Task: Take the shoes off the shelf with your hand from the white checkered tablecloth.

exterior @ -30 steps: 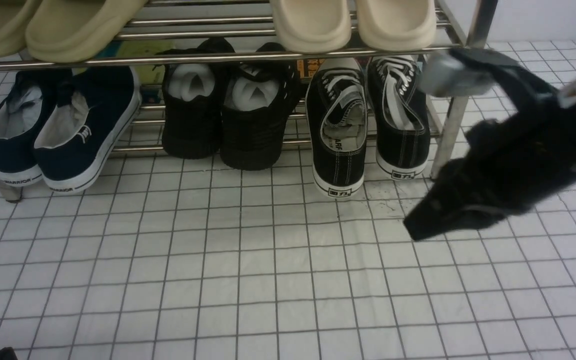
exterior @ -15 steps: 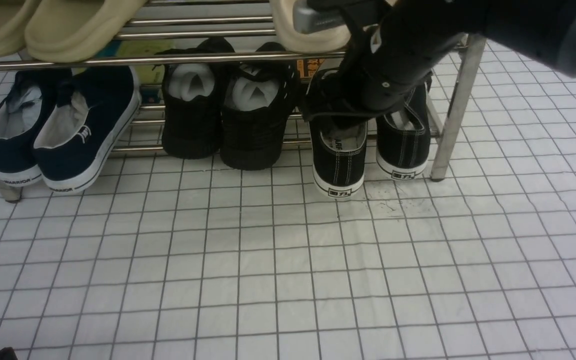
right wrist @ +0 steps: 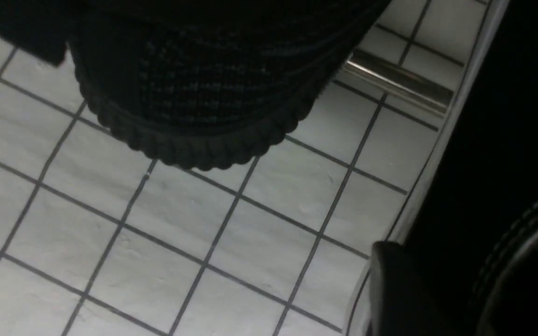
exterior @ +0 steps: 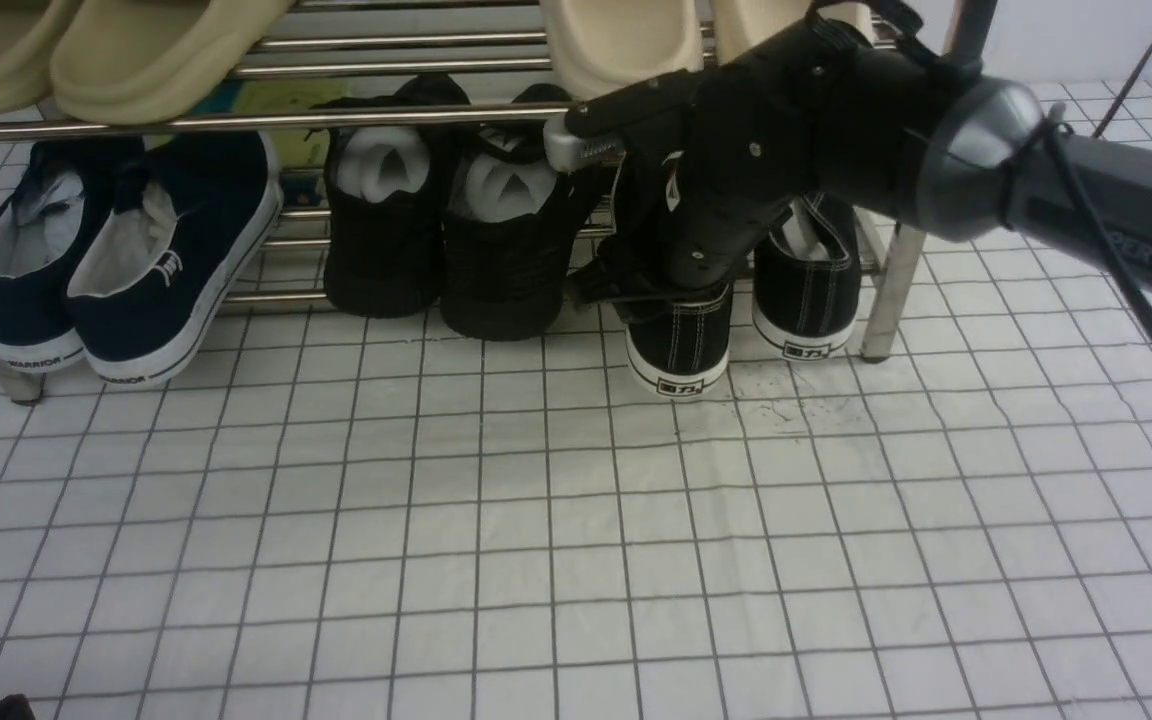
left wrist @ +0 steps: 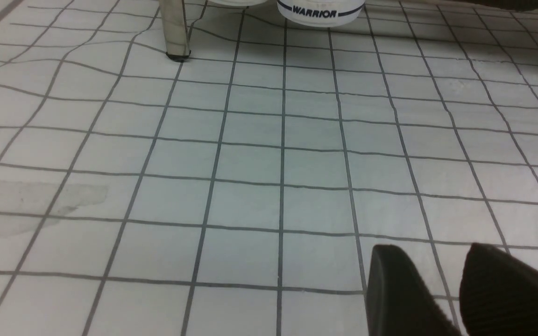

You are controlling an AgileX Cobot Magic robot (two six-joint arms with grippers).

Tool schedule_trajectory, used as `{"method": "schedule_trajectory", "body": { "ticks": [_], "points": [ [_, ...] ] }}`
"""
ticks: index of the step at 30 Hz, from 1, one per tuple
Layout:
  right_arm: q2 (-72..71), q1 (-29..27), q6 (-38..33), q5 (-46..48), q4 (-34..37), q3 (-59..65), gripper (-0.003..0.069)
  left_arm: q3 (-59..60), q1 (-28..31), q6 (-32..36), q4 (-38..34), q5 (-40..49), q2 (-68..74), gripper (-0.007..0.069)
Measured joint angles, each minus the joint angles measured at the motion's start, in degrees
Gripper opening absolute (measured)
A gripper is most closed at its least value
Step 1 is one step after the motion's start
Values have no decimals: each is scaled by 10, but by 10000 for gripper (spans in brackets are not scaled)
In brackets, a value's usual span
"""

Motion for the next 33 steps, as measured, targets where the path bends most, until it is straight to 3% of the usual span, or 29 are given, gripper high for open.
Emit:
{"method": "schedule_trajectory", "body": {
  "ticks": [3,5,24,33],
  "points": [
    [1,4,7,2,2,0,71,0,0,0,0,0,0,239],
    [-1,5,10,9,0,0,7,0,0,0,0,0,0,239],
    [-102,60,-15,244,-2,3,1,0,0,0,0,0,0,239],
    [-139,80,-12,255,7,16,1,0,0,0,0,0,0,239]
  ]
}}
